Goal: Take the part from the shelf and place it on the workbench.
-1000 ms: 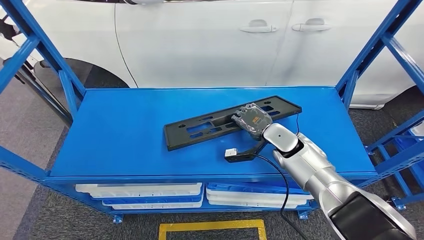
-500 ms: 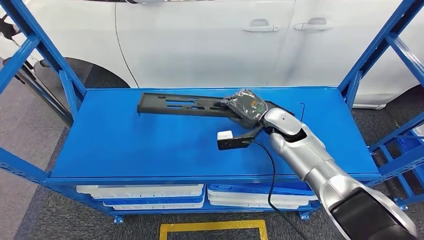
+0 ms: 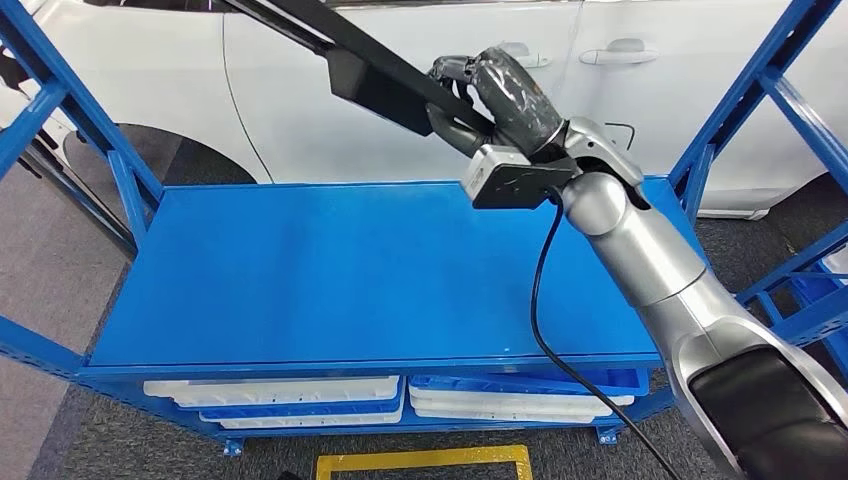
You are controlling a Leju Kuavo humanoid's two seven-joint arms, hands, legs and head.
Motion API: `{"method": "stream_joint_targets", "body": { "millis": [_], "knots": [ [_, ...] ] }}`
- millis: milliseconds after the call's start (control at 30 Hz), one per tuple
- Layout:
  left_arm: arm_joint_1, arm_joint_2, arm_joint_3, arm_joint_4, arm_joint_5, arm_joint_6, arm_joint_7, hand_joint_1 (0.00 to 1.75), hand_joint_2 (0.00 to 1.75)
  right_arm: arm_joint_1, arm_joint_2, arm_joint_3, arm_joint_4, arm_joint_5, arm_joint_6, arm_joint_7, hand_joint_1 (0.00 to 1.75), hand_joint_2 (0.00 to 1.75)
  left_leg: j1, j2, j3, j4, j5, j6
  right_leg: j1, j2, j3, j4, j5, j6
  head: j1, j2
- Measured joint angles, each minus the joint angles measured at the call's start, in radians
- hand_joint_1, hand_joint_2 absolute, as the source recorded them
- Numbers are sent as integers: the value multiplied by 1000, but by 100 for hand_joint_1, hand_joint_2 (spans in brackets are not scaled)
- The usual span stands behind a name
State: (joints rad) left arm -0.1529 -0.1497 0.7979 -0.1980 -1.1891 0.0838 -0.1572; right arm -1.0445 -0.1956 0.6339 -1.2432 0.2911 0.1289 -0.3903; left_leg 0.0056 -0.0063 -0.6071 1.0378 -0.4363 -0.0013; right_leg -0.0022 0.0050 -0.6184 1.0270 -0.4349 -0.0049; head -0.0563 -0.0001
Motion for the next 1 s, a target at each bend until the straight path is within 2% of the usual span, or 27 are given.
{"method": "stream_joint_targets", "body": {
  "millis": [67,233,267,300,333,367,400,433,467,500,600,667,767,800,833,867,900,967,1000],
  "knots": [
    [-2,0,4,0,3,7,-3,0,0,-4,0,-2,-13,-17,6,-1,175,175,-2,0,2,-5,-4,3,1,0,-2,0,2,4,0,0],
    [-2,0,6,0,7,20,-10,0,0,-3,0,-3,-23,-36,9,-2,175,175,-2,-1,2,-6,-3,5,1,0,-2,-1,2,7,0,0],
    [-2,-1,15,0,24,25,-32,0,0,-1,0,-11,-50,-92,20,-1,175,175,0,-1,3,-10,-1,11,0,-1,-9,15,-11,12,0,0],
    [-3,-1,30,0,46,26,-60,0,0,3,0,-24,-90,-163,33,3,175,175,2,-1,4,-14,2,18,-2,-1,-39,79,-44,19,0,0],
    [-3,-2,50,0,70,24,-90,0,0,12,1,-39,-142,-235,47,9,175,175,5,-1,5,-18,3,24,-5,-2,-66,132,-60,26,0,0],
    [-3,-3,68,0,90,13,-114,0,0,20,2,-54,-189,-291,57,15,175,175,7,-1,7,-20,4,29,-8,-3,-80,158,-63,31,0,0],
    [-2,-3,80,0,97,6,-123,0,0,28,2,-64,-220,-309,61,19,175,175,7,-2,8,-18,1,28,-10,-3,-77,146,-47,31,0,0],
    [-1,-3,87,0,99,5,-125,0,0,32,2,-68,-238,-313,61,20,175,175,4,-3,7,-15,-1,24,-9,-4,-50,83,-13,28,0,0],
    [-2,-3,90,0,100,5,-126,0,0,32,2,-72,-246,-319,62,19,175,175,2,-3,6,-14,-3,20,-7,-4,-26,31,5,24,0,0],
    [-2,-3,92,0,101,5,-127,0,0,33,3,-74,-252,-328,64,17,175,175,1,-3,5,-13,-5,16,-5,-4,-15,7,8,21,0,0],
    [-2,-3,101,0,117,-3,-130,0,0,43,4,-80,-266,-381,79,13,175,175,2,-2,7,-13,-9,0,-5,-2,-11,-4,9,7,0,0],
    [-1,-3,115,0,136,-16,-138,0,0,62,9,-86,-295,-442,89,17,175,175,3,-1,-12,32,-42,-9,-9,-4,-6,-12,12,-3,0,0],
    [3,-3,136,0,157,-30,-148,0,0,110,29,-87,-354,-511,89,18,175,175,6,0,-92,210,-126,-17,-8,-4,-1,-14,9,-13,0,0],
    [5,-3,141,0,161,-34,-149,0,0,132,34,-86,-368,-520,86,16,175,175,6,0,-111,249,-133,-18,-7,-4,1,-13,7,-14,0,0],
    [7,-3,145,0,163,-37,-149,0,0,155,38,-83,-377,-528,84,14,175,175,6,0,-115,254,-122,-18,-7,-4,3,-13,6,-14,0,0],
    [8,-3,148,0,164,-41,-149,0,0,175,44,-81,-383,-536,81,13,174,175,6,0,-100,218,-93,-17,-7,-3,5,-11,4,-14,0,0],
    [8,-3,150,0,165,-45,-148,0,0,191,51,-79,-388,-547,79,13,174,175,6,0,-71,154,-55,-15,-6,-2,5,-9,2,-12,0,0],
    [5,-2,156,0,171,-50,-141,0,0,211,70,-76,-393,-575,79,16,174,175,3,0,-15,32,-9,-8,-3,0,4,-3,-2,-5,0,0],
    [3,-2,161,0,175,-51,-137,0,44,221,80,-76,-396,-590,81,18,175,175,2,-1,-1,1,-3,-4,-2,1,3,-2,-3,-1,0,0]
  ]
}}
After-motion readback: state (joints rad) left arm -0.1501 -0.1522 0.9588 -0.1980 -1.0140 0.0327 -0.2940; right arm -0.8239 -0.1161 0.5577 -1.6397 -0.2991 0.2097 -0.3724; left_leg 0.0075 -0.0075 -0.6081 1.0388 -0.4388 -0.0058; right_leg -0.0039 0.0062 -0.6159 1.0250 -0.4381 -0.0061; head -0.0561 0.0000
